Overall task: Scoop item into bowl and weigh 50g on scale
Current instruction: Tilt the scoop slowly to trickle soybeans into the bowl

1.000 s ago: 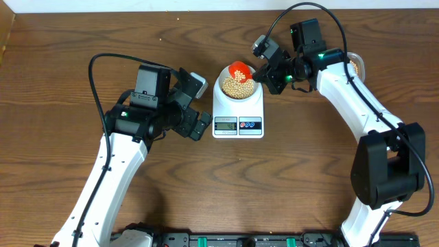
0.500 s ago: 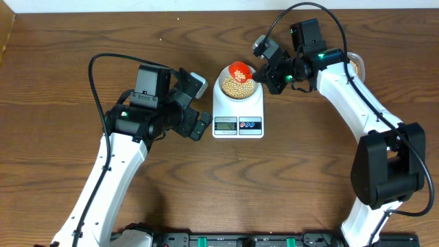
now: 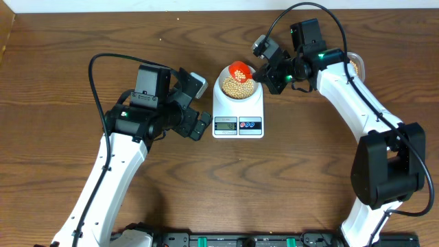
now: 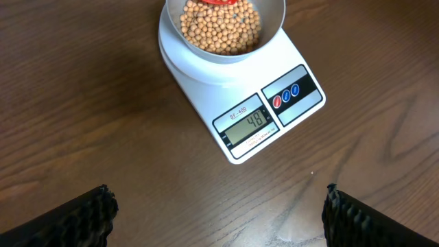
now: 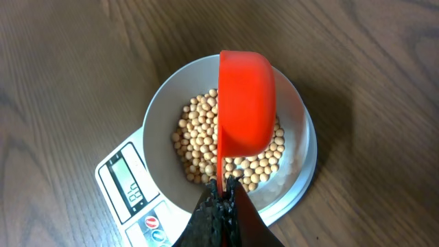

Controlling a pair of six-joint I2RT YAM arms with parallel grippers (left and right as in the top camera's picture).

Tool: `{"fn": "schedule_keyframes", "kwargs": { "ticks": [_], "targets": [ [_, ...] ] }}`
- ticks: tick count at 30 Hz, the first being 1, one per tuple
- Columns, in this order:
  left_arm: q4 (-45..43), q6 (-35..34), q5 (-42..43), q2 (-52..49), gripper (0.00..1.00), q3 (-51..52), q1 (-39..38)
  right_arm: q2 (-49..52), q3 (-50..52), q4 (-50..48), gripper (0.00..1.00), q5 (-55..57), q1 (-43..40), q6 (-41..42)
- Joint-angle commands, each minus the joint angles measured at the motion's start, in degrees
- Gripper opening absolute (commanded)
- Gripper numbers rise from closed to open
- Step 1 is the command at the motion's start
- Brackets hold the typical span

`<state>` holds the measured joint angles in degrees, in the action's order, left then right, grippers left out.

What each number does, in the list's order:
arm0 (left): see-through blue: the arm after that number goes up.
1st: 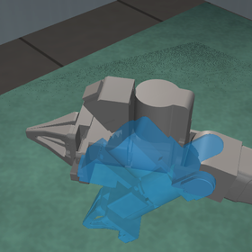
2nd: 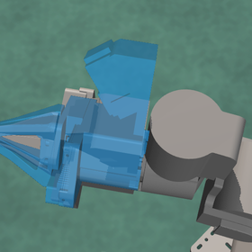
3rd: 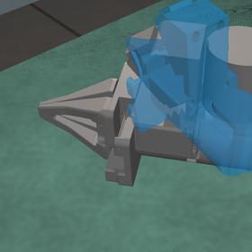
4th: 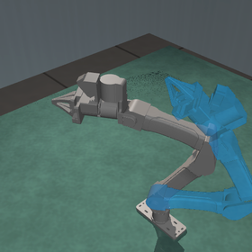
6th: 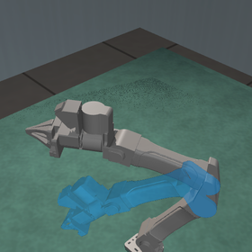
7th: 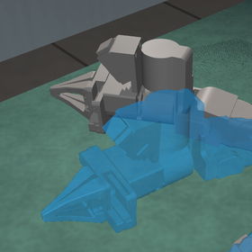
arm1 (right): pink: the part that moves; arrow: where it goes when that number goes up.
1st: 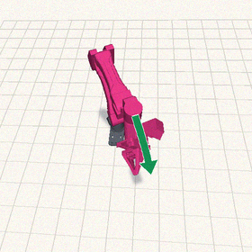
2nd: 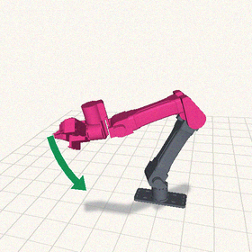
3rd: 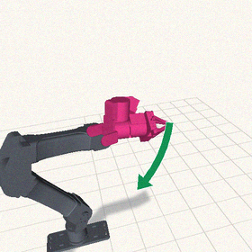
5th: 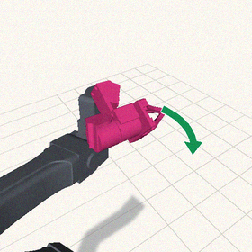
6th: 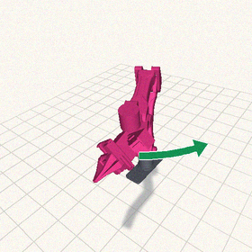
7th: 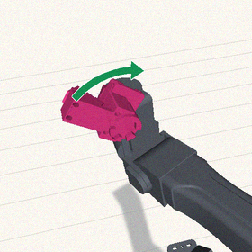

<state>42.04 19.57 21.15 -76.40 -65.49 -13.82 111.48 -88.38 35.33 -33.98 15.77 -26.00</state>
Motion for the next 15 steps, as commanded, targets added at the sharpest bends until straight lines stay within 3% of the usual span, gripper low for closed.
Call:
{"fn": "schedule_keyframes", "kwargs": {
  "ticks": [1,15],
  "targets": [
    [0.2,1.0,0.7,-0.4,0.98,-0.7,0.2,-2.1,-0.8,0.0,0.01,-0.2,0.2,-2.0],
    [0.2,1.0,0.7,-0.4,0.98,-0.7,0.2,-2.1,-0.8,-0.2,0.01,-0.2,0.2,-5.0]
  ]
}}
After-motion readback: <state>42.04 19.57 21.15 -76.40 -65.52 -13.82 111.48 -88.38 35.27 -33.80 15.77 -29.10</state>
